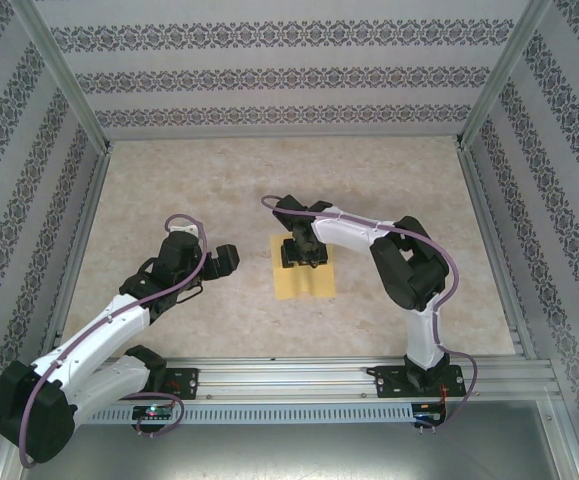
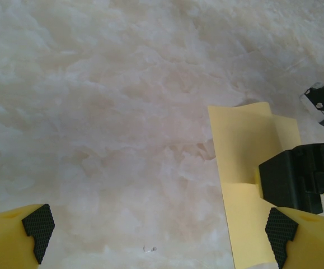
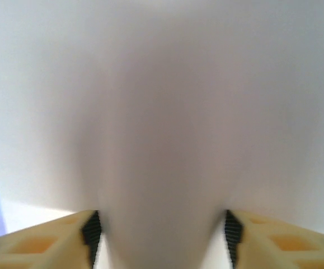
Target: Fold a paper plane with a square sheet of paper (pick it up from the middle)
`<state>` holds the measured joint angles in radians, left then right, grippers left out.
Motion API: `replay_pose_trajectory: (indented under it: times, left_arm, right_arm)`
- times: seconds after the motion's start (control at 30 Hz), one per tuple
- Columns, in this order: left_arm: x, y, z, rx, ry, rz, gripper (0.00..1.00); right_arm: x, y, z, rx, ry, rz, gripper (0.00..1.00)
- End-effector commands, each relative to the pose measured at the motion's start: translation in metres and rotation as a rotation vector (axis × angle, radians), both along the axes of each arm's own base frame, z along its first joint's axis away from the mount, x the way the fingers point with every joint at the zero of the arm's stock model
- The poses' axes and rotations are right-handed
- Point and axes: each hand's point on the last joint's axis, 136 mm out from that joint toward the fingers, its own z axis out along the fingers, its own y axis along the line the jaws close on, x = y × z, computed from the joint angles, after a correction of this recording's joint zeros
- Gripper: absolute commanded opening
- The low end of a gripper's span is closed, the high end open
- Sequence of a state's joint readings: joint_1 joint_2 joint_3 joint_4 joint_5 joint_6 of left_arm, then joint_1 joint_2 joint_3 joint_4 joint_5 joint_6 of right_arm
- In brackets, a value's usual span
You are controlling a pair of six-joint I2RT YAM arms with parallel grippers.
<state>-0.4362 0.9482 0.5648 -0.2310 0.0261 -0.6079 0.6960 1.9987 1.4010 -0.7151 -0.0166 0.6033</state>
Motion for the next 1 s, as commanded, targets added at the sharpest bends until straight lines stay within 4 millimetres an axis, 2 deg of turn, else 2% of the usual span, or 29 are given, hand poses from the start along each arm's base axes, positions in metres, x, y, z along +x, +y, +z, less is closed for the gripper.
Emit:
replay_pose_trajectory:
  times: [0.0, 0.13, 0.2, 0.23, 0.27, 0.33, 0.4, 0.57, 0.77, 0.97]
  left_arm:
    - [-0.001, 0.002, -0.001, -0.010, -0.003, 0.006, 1.00]
    - [-0.001, 0.003, -0.001, -0.008, -0.005, 0.009, 1.00]
    - [-0.002, 0.004, 0.000, -0.008, -0.005, 0.011, 1.00]
    - [-0.002, 0.004, -0.001, -0.005, -0.004, 0.011, 1.00]
    - [-0.002, 0.004, -0.001, -0.005, -0.004, 0.012, 1.00]
    - [-0.002, 0.004, 0.000, -0.007, -0.007, 0.012, 1.00]
    - [-0.002, 0.004, -0.002, -0.008, -0.004, 0.012, 1.00]
    - [-0.003, 0.004, -0.001, -0.007, -0.004, 0.013, 1.00]
    - [-0.003, 0.004, -0.001, -0.005, -0.006, 0.012, 1.00]
    - [-0.003, 0.005, -0.003, 0.000, -0.002, 0.014, 1.00]
  right_arm:
    - [0.006, 0.011, 0.031, 0.104, -0.058, -0.014, 0.54]
    - [0.009, 0.017, 0.050, 0.200, -0.100, -0.039, 0.48]
    - [0.010, 0.017, 0.056, 0.237, -0.103, -0.056, 0.41]
    - [0.011, 0.016, 0.058, 0.250, -0.100, -0.060, 0.41]
    - [0.010, 0.015, 0.058, 0.250, -0.098, -0.063, 0.45]
    - [0.012, 0.007, 0.057, 0.194, -0.109, -0.072, 0.64]
    - [0.013, -0.005, 0.051, 0.086, -0.110, -0.072, 0.78]
    - [0.014, -0.014, 0.032, -0.070, -0.083, -0.068, 0.96]
    - [0.009, 0.001, 0.008, -0.089, -0.029, -0.025, 0.98]
    - [-0.003, -0.001, -0.024, -0.110, 0.051, -0.021, 0.97]
